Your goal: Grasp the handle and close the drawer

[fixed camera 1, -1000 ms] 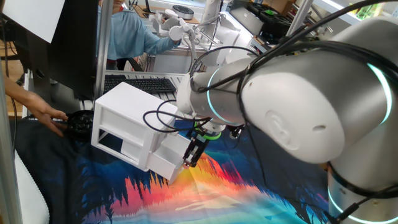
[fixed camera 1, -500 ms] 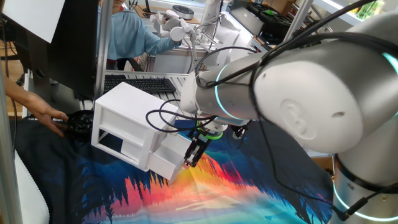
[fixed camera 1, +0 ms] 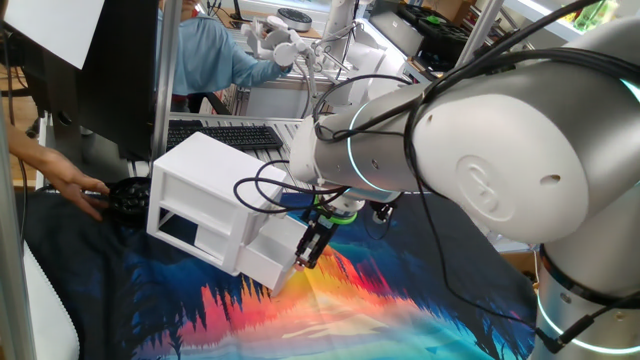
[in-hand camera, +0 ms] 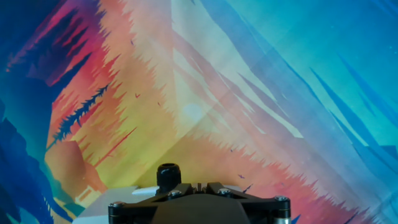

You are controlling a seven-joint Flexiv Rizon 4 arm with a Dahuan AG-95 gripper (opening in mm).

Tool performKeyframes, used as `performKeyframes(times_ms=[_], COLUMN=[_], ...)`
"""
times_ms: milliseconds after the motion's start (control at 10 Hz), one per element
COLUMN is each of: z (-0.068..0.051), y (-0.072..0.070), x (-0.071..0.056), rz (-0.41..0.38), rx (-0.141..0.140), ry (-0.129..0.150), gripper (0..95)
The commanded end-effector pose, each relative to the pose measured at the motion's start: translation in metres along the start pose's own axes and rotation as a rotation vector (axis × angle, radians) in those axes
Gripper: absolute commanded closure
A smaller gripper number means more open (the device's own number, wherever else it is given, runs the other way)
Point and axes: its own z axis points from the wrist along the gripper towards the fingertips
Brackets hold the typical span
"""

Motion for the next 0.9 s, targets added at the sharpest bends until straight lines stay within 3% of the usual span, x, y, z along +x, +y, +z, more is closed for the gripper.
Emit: performKeyframes(times_ms=[100, 900], z=[-0.002, 0.001], y=[-0.002, -0.018], x=[0.001, 0.024], rz=[0.003, 0.012], rx=[0.001, -0.003], ry=[0.003, 0.009], gripper=[95.0, 95.0])
